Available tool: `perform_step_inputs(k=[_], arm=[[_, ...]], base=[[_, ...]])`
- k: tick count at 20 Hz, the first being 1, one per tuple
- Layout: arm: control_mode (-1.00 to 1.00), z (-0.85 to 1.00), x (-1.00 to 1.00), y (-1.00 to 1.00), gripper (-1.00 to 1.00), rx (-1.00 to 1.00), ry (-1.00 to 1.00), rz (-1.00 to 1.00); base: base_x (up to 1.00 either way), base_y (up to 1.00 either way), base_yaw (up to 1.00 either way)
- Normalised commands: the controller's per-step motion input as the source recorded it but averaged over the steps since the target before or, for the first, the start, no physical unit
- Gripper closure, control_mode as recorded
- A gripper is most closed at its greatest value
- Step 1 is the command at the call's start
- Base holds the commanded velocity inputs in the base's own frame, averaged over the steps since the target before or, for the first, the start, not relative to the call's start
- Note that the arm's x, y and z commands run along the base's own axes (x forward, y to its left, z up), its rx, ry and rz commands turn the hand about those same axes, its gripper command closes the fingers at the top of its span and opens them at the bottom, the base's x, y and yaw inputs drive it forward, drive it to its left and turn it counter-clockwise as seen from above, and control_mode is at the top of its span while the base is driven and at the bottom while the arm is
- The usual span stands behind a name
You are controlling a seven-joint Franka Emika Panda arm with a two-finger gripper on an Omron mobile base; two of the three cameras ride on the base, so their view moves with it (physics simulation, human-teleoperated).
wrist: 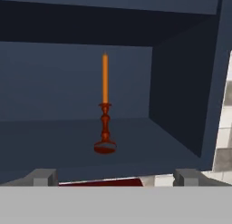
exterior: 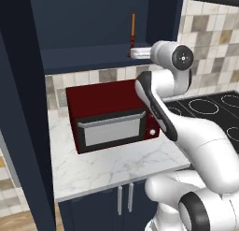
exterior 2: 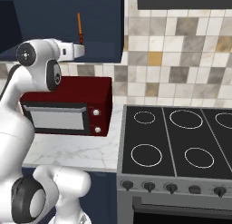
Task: Get the candle and the beer from the cabinet and move them to the dining counter.
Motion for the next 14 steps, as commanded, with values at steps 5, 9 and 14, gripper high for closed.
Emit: perform_step_inputs(k=[5,9,14], arm=[[-1.00,0.00,0.59,0.08,-1.00,0.00,0.00,0.00],[-1.00,0.00,0.48,0.02,-1.00,0.00,0.00,0.00],[-1.00,0.00,0.45,0.00,-1.00,0.00,0.00,0.00]], base=[[0.00,0.00,0.00],[0.00,0.00,0.00],[0.00,0.00,0.00]])
